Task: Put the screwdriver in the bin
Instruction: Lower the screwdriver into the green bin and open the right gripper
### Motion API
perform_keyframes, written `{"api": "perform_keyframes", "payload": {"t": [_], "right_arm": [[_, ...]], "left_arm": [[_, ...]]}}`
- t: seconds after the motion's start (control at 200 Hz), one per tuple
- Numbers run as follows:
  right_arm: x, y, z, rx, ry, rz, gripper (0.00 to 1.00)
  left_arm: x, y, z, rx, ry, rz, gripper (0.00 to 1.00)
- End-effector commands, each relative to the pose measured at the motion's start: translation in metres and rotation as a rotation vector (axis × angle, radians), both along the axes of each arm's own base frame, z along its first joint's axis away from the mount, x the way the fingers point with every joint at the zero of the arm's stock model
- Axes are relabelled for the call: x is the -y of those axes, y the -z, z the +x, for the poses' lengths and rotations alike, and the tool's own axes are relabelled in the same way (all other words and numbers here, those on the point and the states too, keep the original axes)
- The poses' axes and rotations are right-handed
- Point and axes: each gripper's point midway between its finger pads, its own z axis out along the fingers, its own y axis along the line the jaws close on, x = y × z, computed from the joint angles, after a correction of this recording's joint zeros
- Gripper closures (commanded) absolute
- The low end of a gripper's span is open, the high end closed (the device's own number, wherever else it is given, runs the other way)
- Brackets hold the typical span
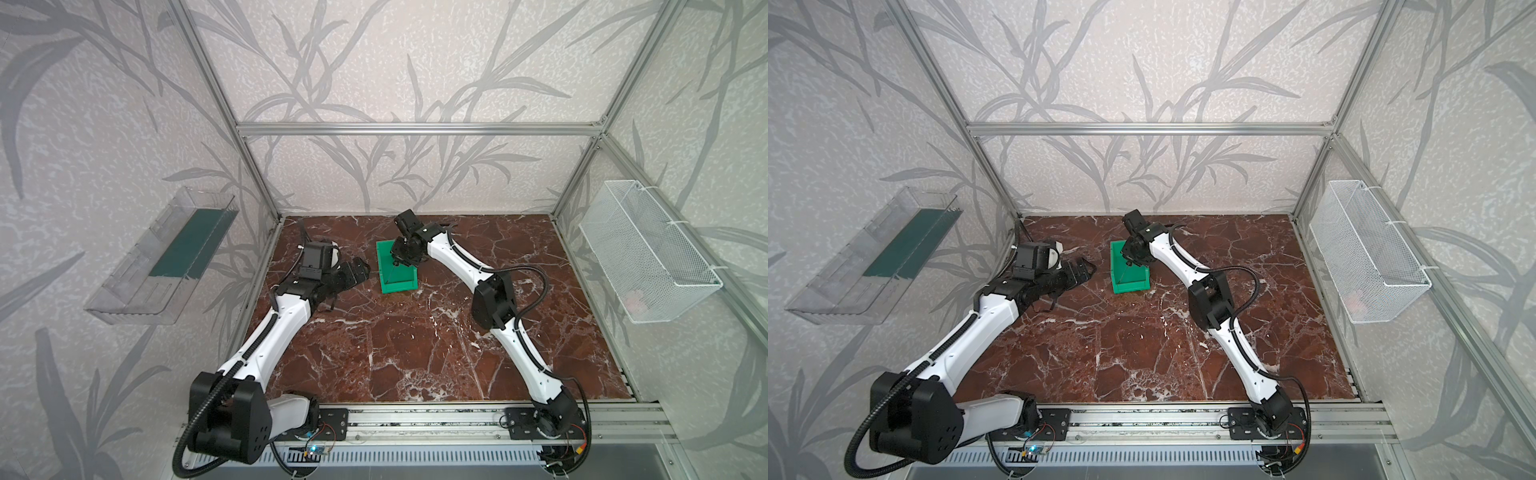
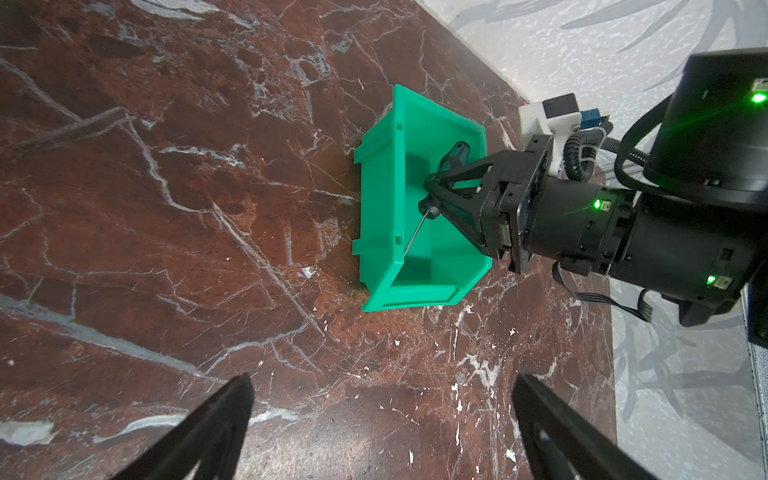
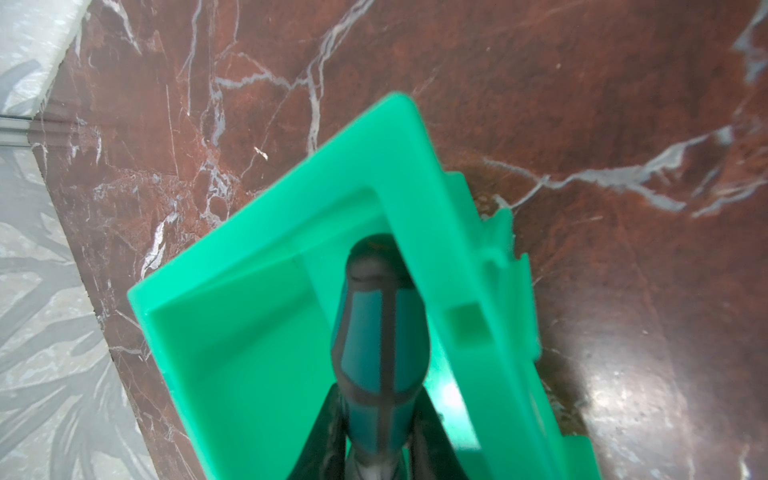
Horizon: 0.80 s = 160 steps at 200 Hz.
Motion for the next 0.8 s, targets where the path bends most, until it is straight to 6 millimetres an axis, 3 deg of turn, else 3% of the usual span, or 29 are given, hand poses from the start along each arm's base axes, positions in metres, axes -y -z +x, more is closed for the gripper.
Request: {"api": "perform_keyframes", "payload": {"t": [0.0, 0.37, 0.595, 0.795], "right_arm": [[-0.002, 0.013, 0.006, 0.019, -0.002, -0.02, 0.81], [-0.008, 0.006, 0.007, 0.042, -0.028, -0.006, 0.65], [-0.012, -0.016, 0.01, 0.08, -0.039, 0.024, 0.59], [-0.021, -0.049, 0.012, 0.144, -0.066, 0.062, 0.53]], "left_arm": [[-0.003, -0.002, 0.0, 0.002, 0.004, 0.018, 0.01], [-0.003, -0.002, 0.001, 0.006, -0.002, 0.019, 0.01], [-0.003, -0.003, -0.001, 0.01, -0.008, 0.009, 0.01], [-0.004, -0.004, -0.005, 0.016, -0.021, -0.002, 0.01]]}}
